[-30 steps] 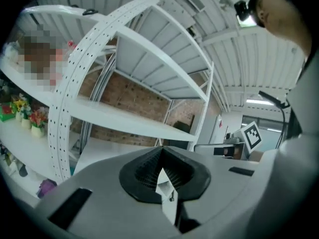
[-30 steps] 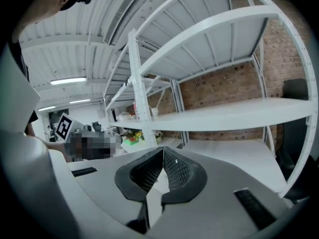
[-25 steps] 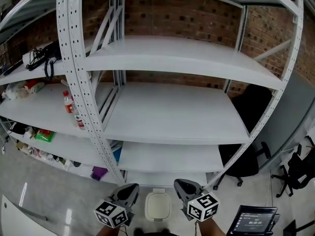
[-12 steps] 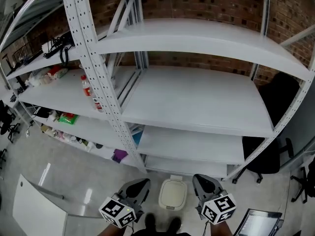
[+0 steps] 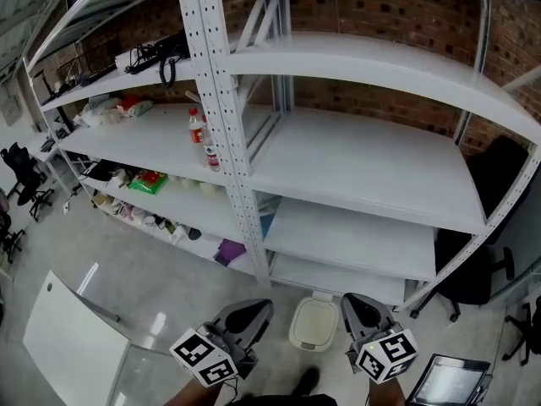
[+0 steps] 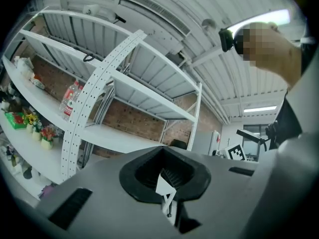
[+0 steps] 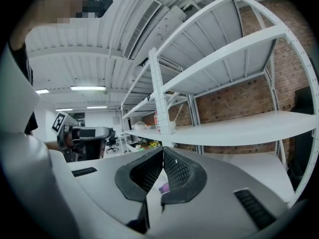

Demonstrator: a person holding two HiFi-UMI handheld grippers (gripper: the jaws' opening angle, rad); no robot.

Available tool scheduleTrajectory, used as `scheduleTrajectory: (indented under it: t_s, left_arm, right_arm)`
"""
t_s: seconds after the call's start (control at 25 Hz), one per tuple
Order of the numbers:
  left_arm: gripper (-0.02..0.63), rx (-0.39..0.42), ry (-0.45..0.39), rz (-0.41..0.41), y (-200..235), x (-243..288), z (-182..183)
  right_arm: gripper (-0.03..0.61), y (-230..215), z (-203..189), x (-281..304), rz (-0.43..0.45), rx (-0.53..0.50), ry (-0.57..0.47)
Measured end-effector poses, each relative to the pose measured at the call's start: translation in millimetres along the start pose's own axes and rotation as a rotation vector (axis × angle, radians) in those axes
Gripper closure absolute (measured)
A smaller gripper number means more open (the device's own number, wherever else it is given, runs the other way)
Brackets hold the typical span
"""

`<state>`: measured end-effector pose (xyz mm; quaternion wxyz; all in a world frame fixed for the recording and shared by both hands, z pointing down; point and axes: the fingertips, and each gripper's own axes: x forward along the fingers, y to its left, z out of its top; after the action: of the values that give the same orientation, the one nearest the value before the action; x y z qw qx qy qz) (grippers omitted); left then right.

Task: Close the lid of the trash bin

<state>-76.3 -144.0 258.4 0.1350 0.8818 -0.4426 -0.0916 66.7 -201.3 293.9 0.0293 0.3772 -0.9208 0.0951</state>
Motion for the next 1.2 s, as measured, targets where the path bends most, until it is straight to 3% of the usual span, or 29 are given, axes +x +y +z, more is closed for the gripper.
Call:
scheduleTrajectory:
  t_s: [0.36,0.64,0.96,1.2]
  left_arm:
    - [0.623,0.075,-0.047,-0.109,-17,-129,15]
    - [0.623,0.021,-0.010,-0.176,-34,-209,1]
    - [0.623,0.048,0.019,-0.179,-79,-245,-11]
    - [0.623,0.050,0.035,-0.160,-151,-258,-32]
  right_arm:
    - [0.571,129,-20,-29,-0.067,0.004,0.032]
    - [0.571,218,-33,-68,-0.103,0.000,0.029]
    - [0.571,245,-36,-125,-0.119,-0.024,0.018]
    - [0.571,253,-47,-195,-0.106,-0.003,-0.015]
